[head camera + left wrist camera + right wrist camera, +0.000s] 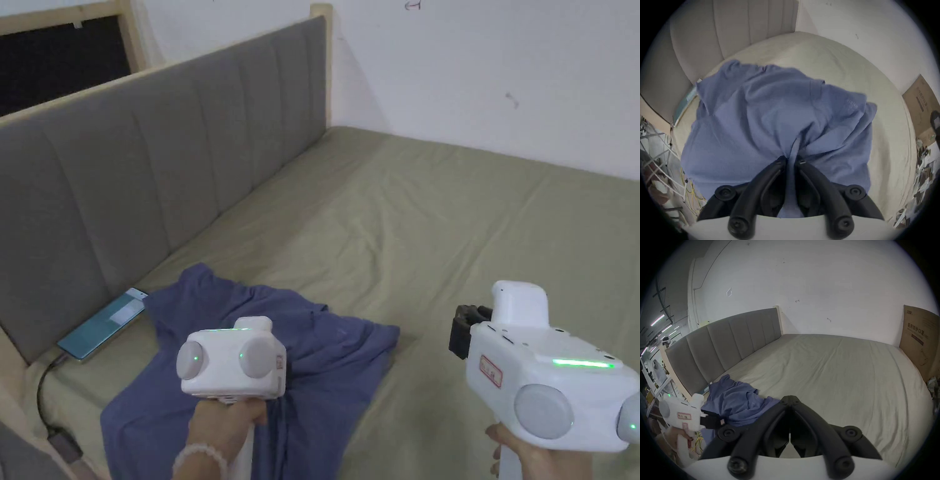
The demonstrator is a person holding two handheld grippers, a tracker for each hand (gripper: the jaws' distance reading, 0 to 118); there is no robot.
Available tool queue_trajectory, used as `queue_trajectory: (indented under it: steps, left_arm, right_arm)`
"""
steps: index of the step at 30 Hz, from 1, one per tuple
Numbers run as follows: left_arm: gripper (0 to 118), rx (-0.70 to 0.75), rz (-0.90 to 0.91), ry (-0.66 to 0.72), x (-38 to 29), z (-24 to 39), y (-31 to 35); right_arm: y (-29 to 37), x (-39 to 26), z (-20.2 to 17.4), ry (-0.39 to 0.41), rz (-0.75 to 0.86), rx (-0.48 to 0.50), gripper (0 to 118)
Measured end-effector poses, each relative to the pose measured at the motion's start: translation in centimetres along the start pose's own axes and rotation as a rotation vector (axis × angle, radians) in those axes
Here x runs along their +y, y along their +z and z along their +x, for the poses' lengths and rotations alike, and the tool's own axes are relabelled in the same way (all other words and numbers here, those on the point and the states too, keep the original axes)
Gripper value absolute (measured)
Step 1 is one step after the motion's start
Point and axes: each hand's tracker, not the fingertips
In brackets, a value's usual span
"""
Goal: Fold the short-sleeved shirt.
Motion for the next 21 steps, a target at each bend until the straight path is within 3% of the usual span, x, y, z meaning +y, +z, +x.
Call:
queue_trajectory:
  steps: [10,15,21]
  left_arm:
    - [6,-0.182,0.253,-0.074,5.4,6.4,11.9]
    - [6,-0.27,0.393,-0.223,8.1,15.1,19.3]
    - [6,-0.522,0.416,-0.384,5.7,26.6,23.5]
  right_arm:
    - [5.7,1.5,4.3,-0.056,0.087,-0.062,1]
    - [10.0,2.3,7.5,-0.07,0.157,-0.122,1]
    - [16.2,2.9,13.6,-0.126,0.238,-0.269,1]
